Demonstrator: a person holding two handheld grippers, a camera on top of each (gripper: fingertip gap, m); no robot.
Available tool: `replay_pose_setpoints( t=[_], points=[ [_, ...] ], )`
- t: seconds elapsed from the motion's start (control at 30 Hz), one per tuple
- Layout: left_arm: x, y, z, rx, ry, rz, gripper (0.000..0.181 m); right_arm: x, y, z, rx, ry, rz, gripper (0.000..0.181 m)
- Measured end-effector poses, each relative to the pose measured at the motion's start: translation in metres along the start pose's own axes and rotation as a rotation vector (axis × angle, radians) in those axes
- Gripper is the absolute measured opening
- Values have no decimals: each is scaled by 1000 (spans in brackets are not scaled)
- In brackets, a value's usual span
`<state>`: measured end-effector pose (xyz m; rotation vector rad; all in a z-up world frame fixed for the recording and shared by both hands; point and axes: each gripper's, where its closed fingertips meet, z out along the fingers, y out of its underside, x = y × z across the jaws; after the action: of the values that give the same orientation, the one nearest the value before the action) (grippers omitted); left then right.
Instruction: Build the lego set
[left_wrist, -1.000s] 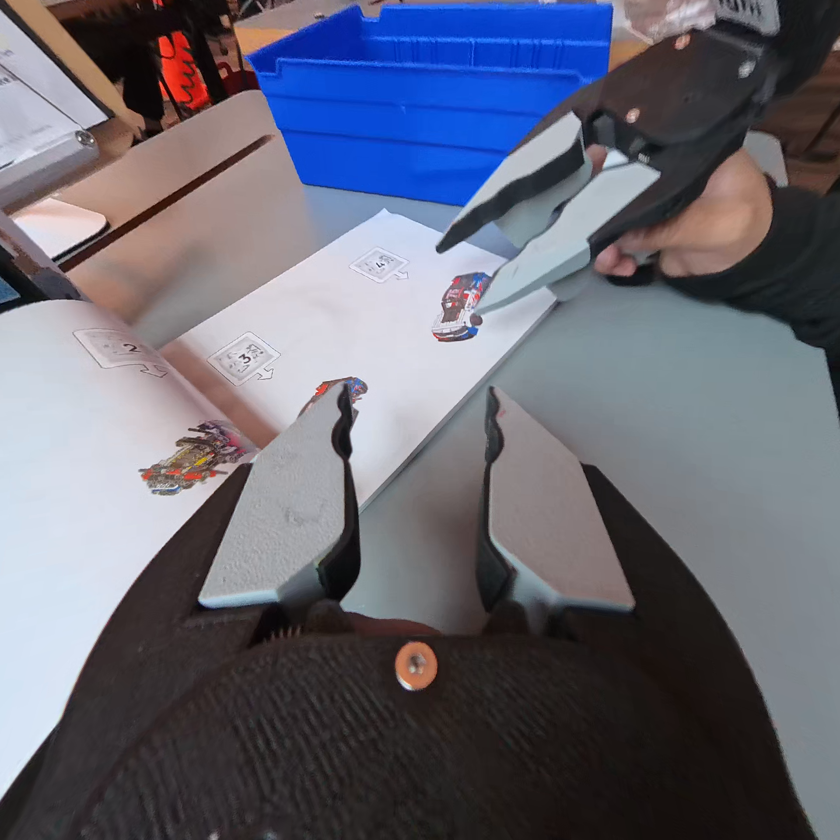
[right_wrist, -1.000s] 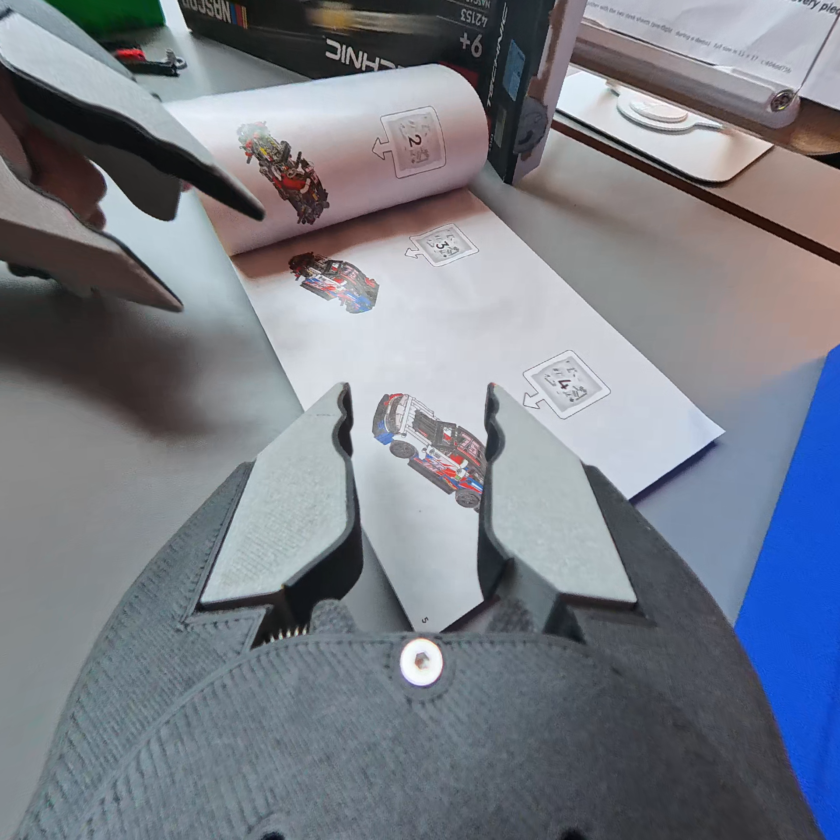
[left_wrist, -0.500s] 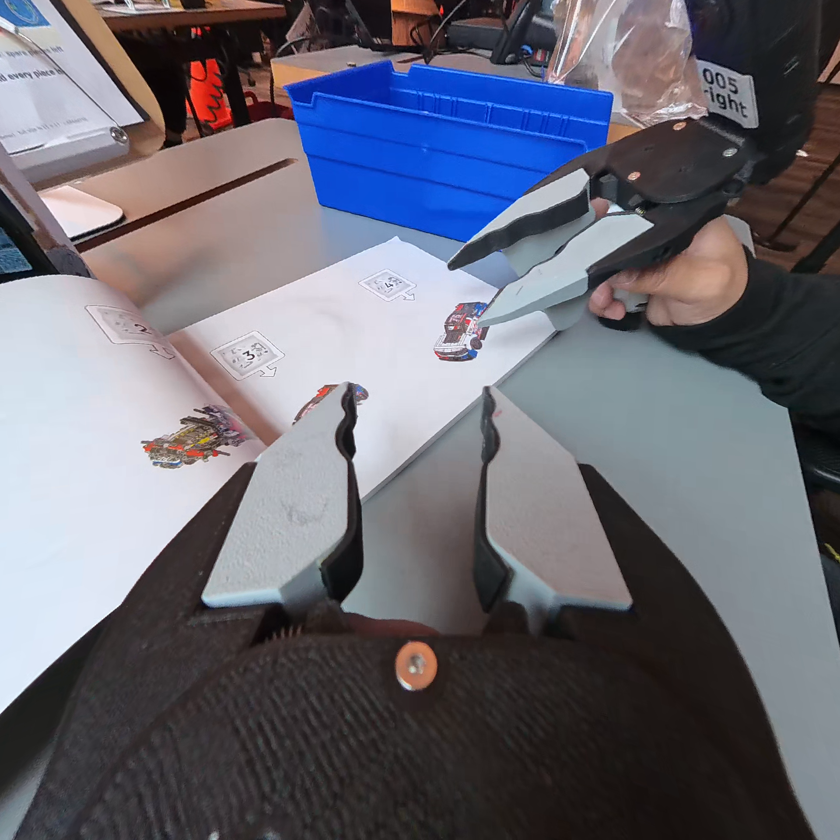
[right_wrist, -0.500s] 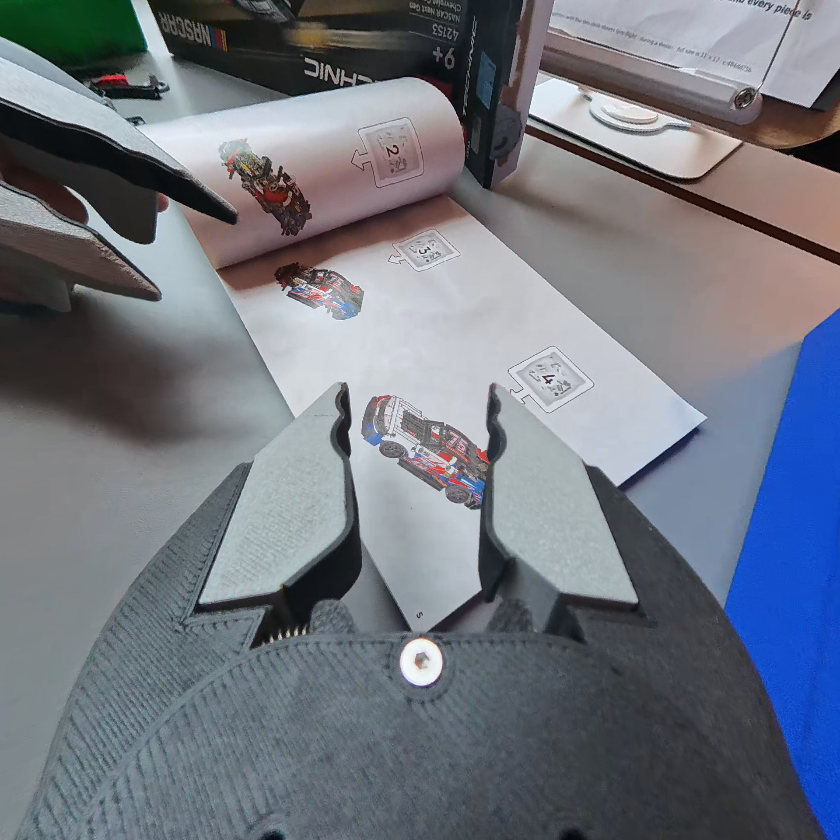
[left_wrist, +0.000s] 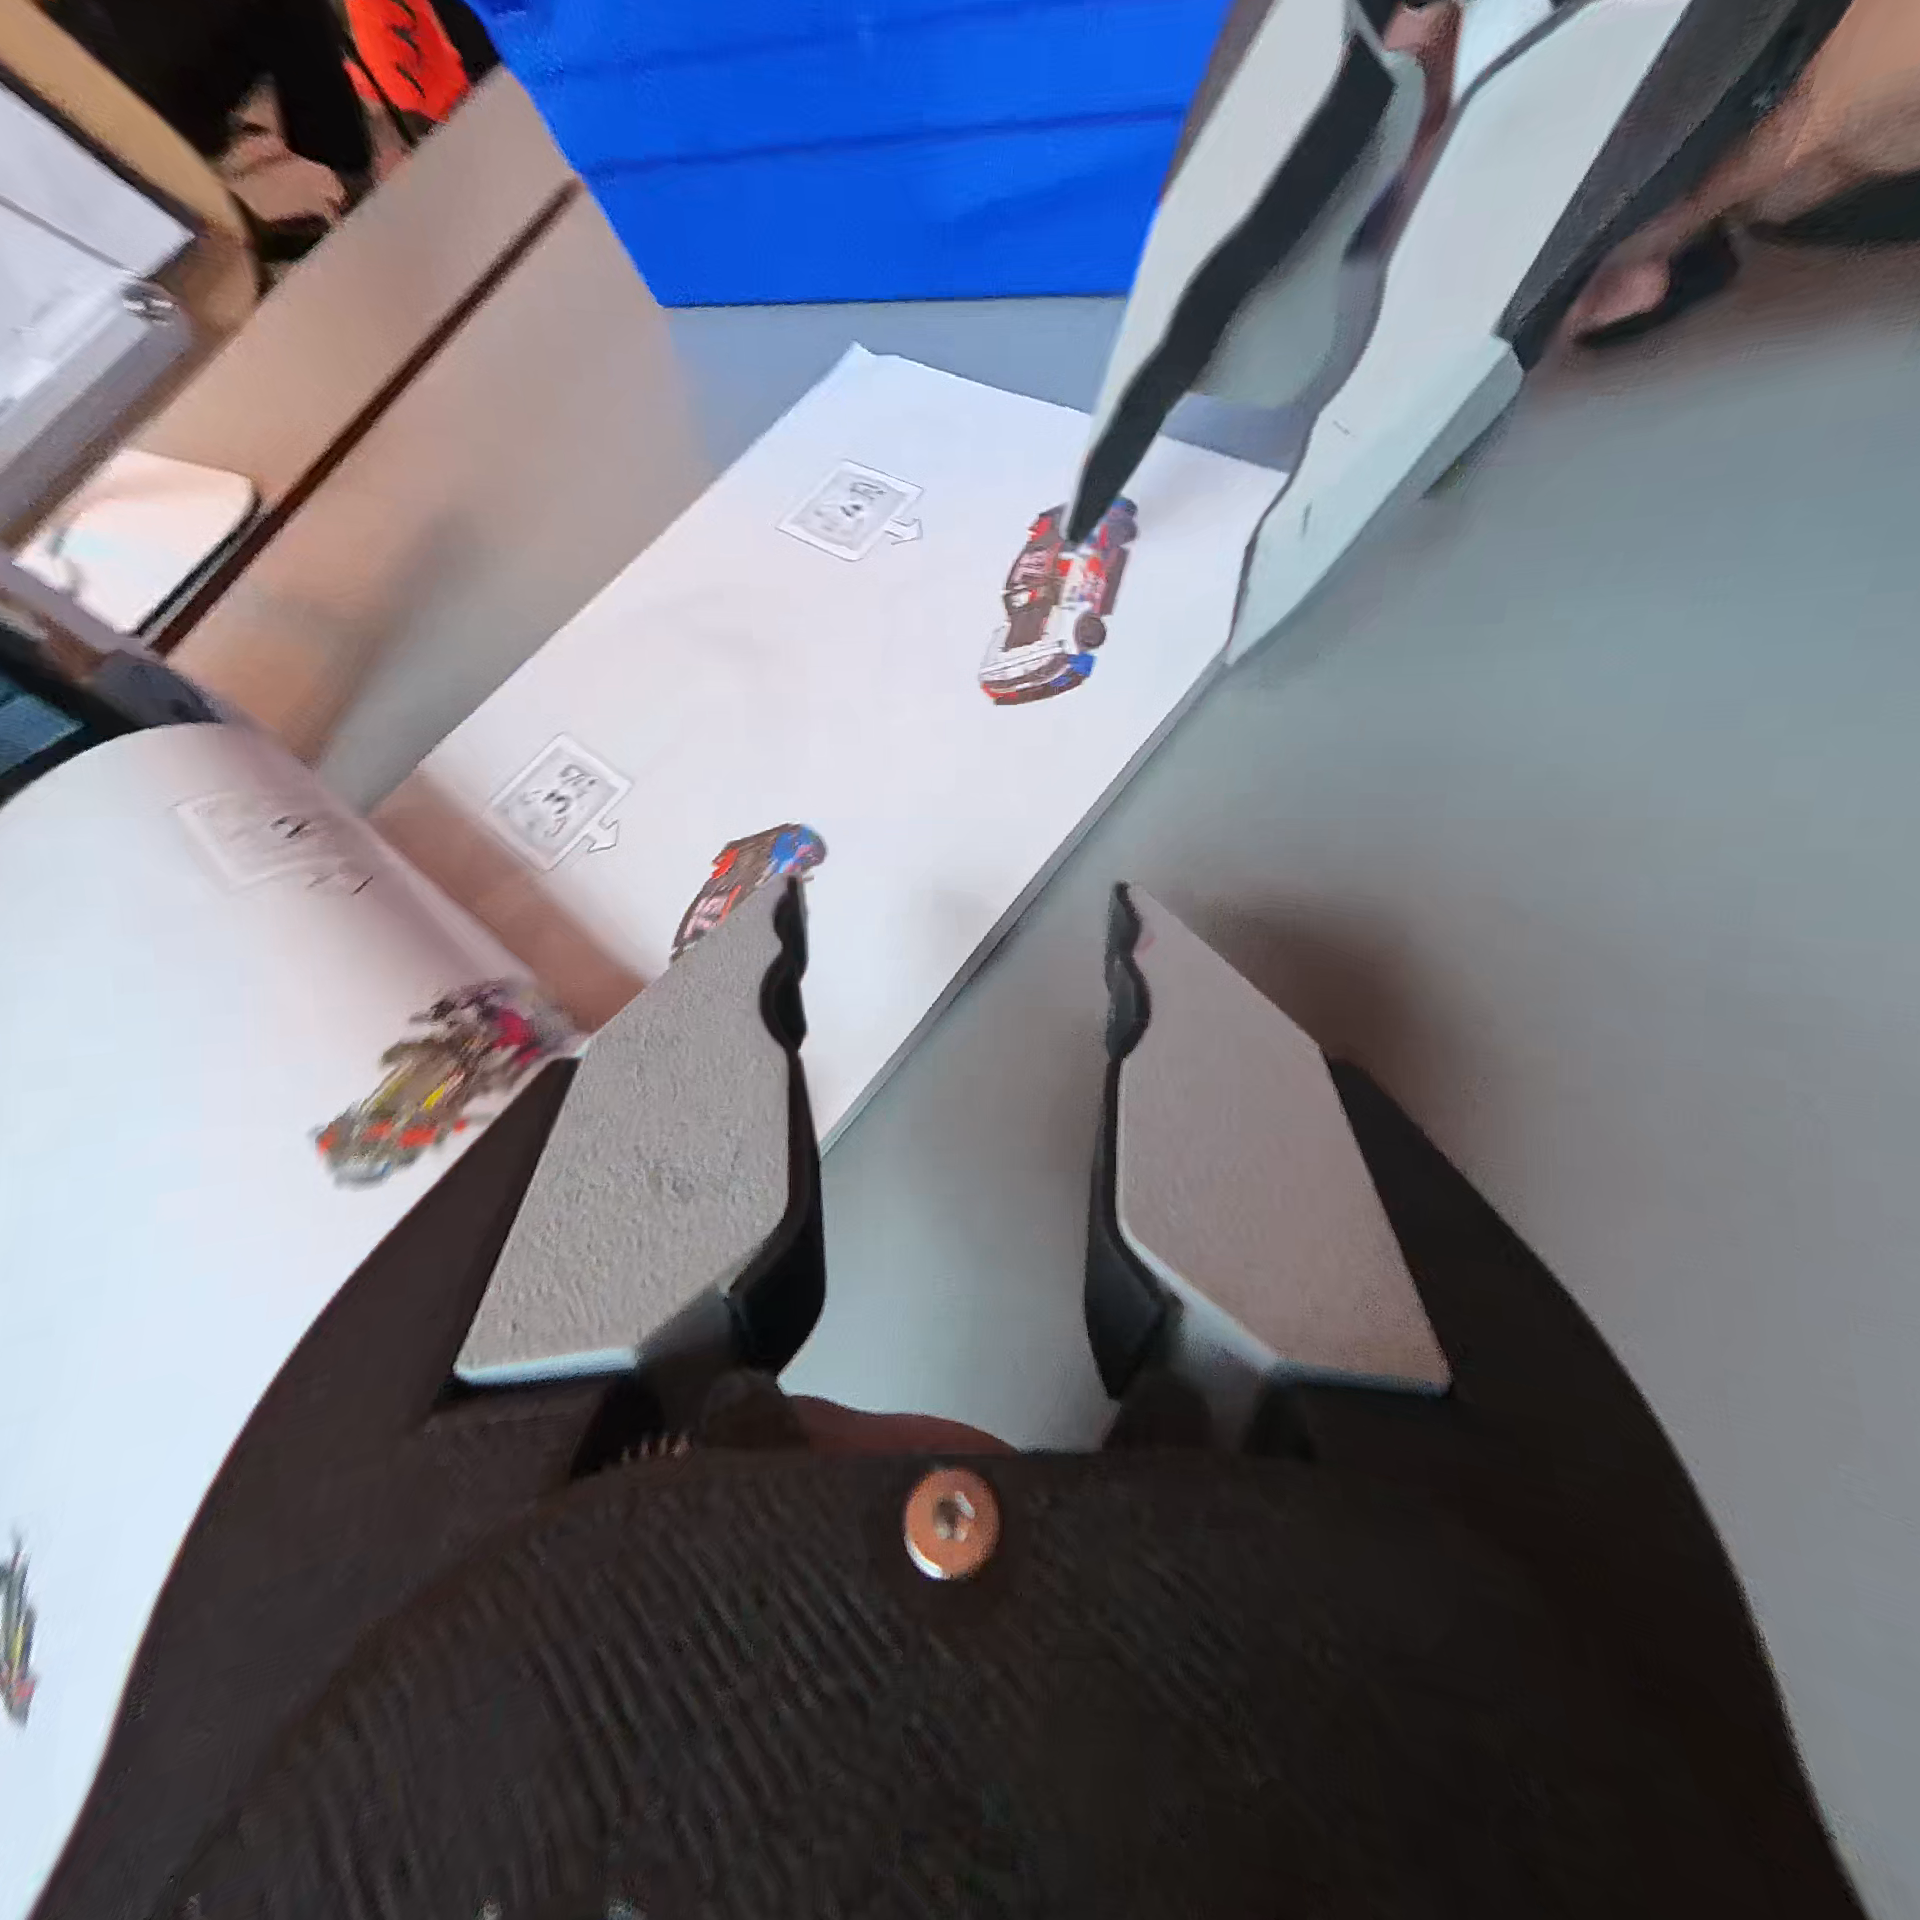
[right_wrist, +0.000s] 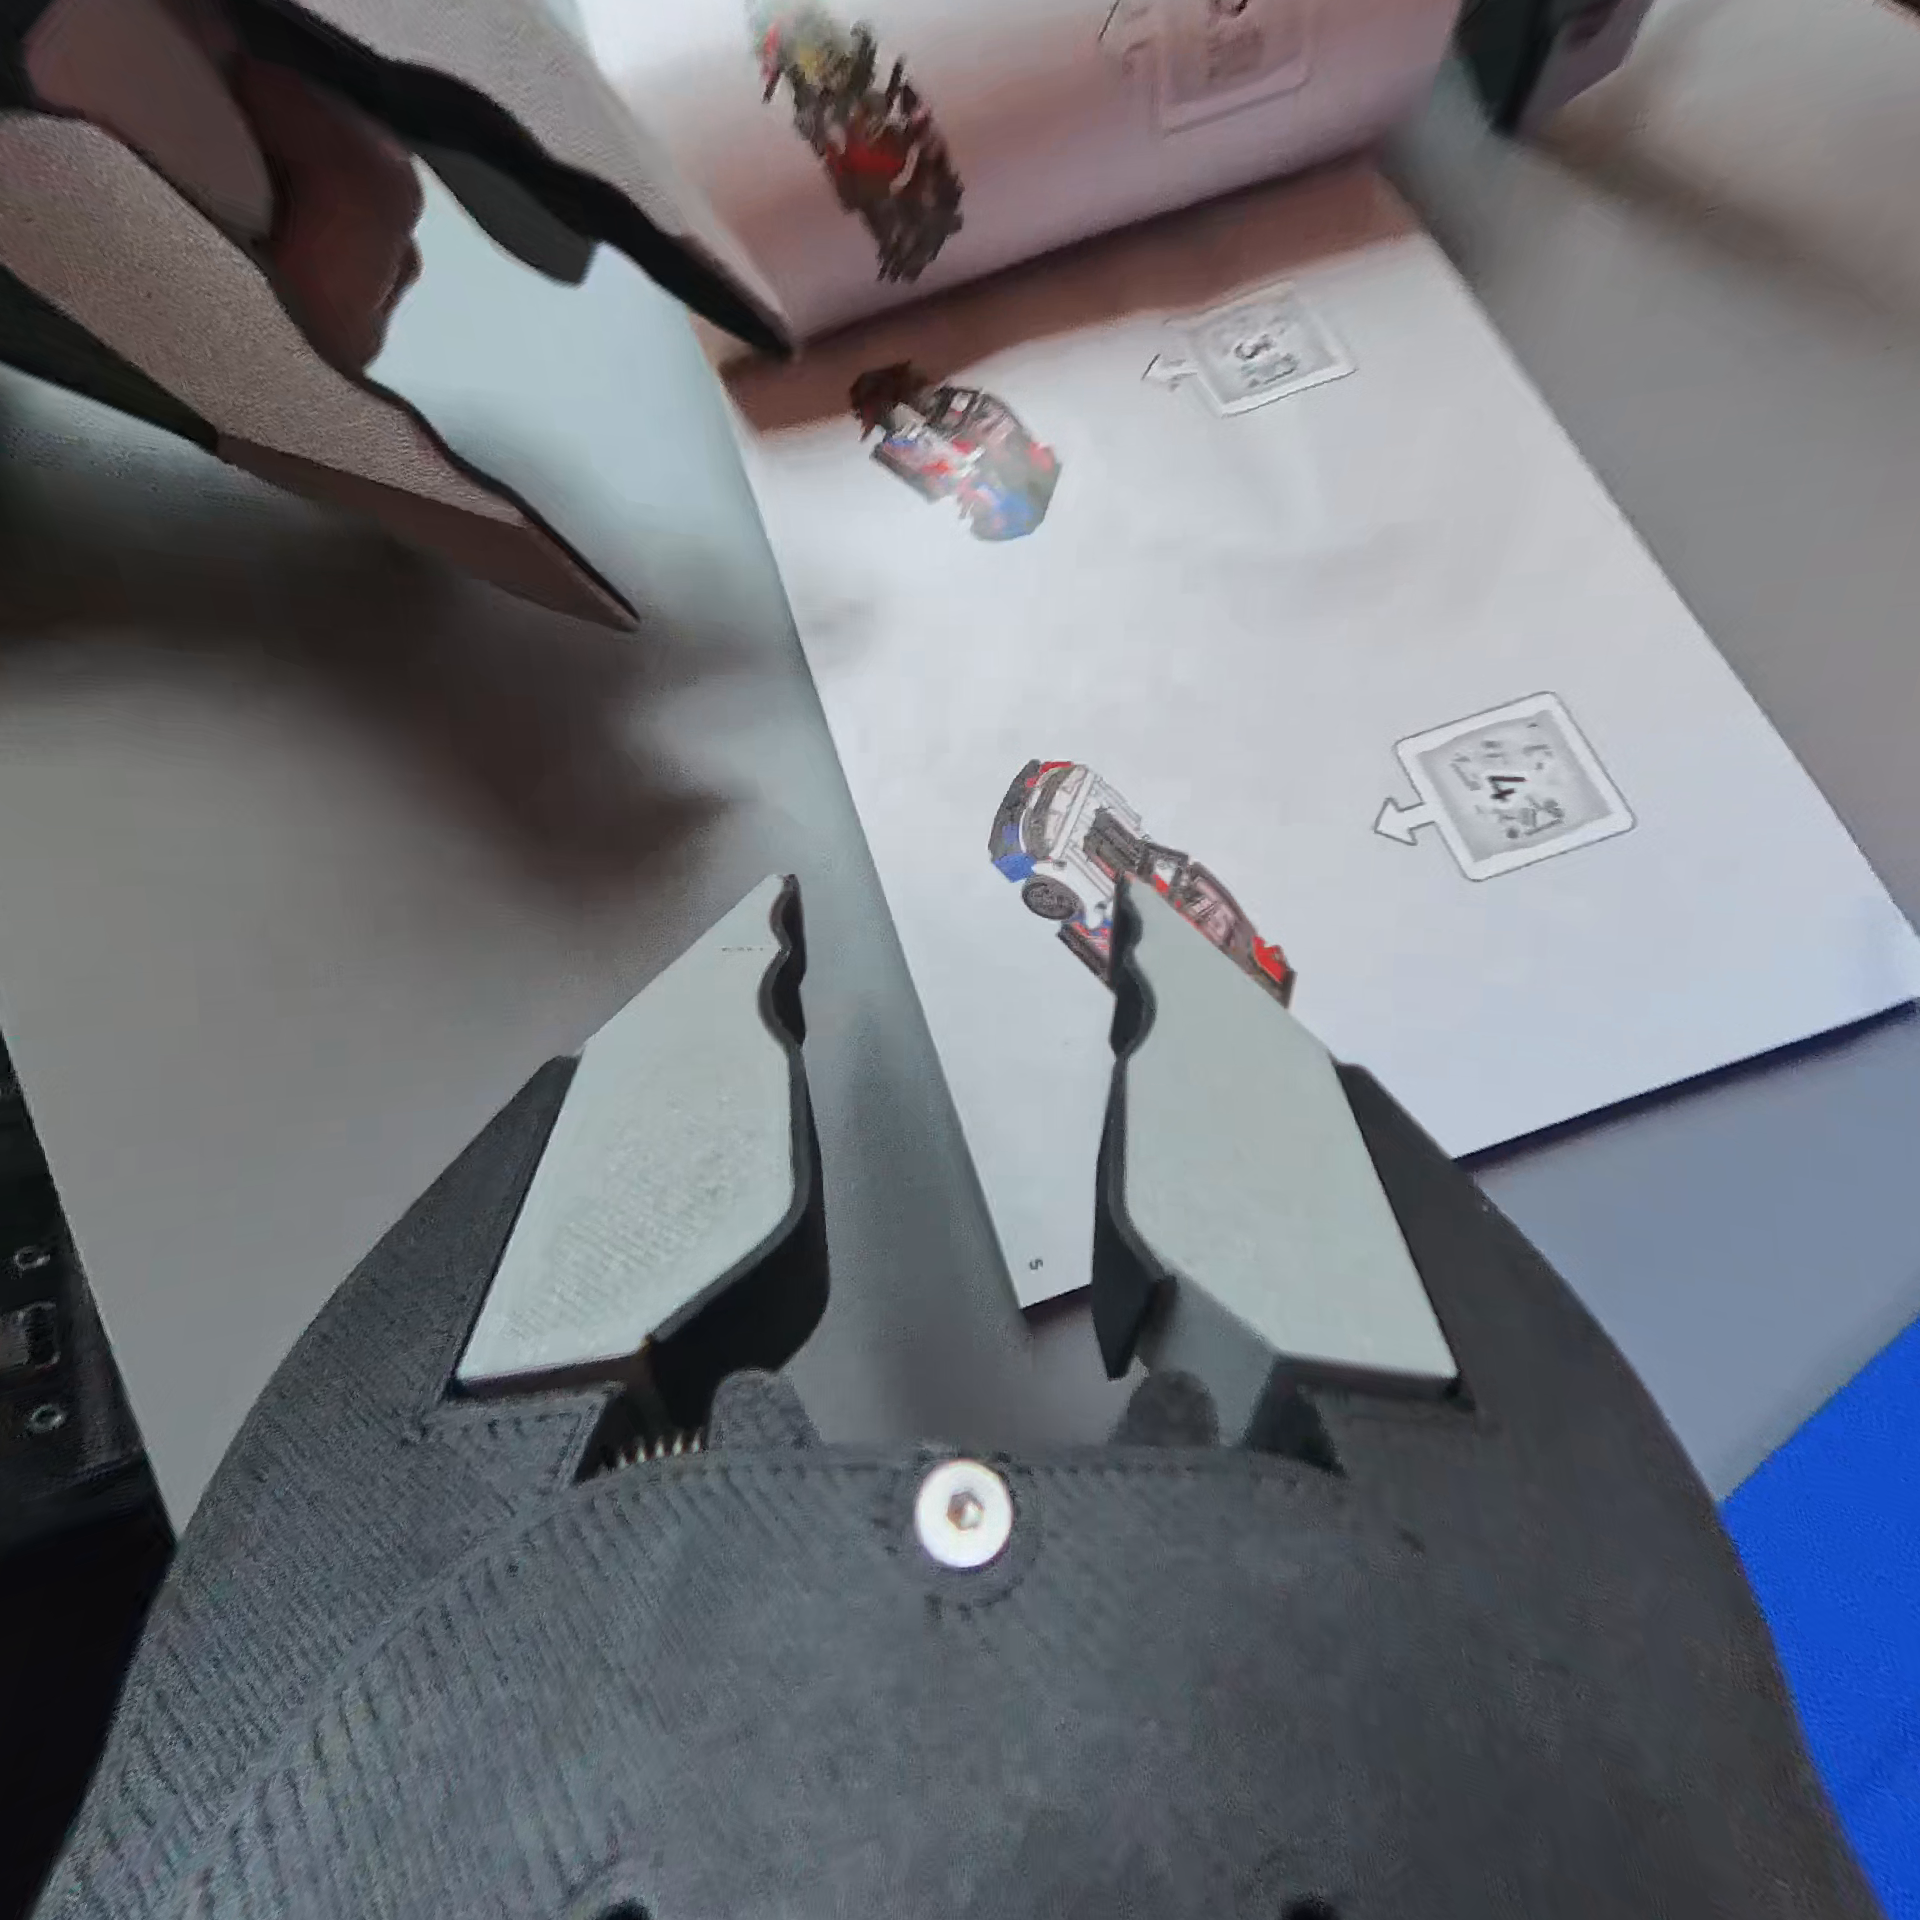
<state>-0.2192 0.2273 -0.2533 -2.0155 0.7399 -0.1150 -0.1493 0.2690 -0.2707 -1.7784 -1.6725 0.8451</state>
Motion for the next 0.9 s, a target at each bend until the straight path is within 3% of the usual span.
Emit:
replay_pose_setpoints(
  t=[0.13, 0.33, 0.57, 0.7, 0.9],
  points=[
    [5, -8, 24, -88, 56, 95, 57, 4, 11, 7, -147, 34, -133, 60],
    [7, 7, 52, -237, 126, 178, 63, 13, 24, 10, -263, 66, -263, 43],
    [9, 7, 57, -172, 177, 105, 58, 7, 19, 5, -223, -58, -177, 31],
    [6, 9, 58, -132, 194, 54, 54, -3, 12, 0, -184, -143, -130, 2],
    [8, -2, 56, -68, 182, 52, 39, 3, 9, -1, -182, -77, -143, 0]
  ],
)
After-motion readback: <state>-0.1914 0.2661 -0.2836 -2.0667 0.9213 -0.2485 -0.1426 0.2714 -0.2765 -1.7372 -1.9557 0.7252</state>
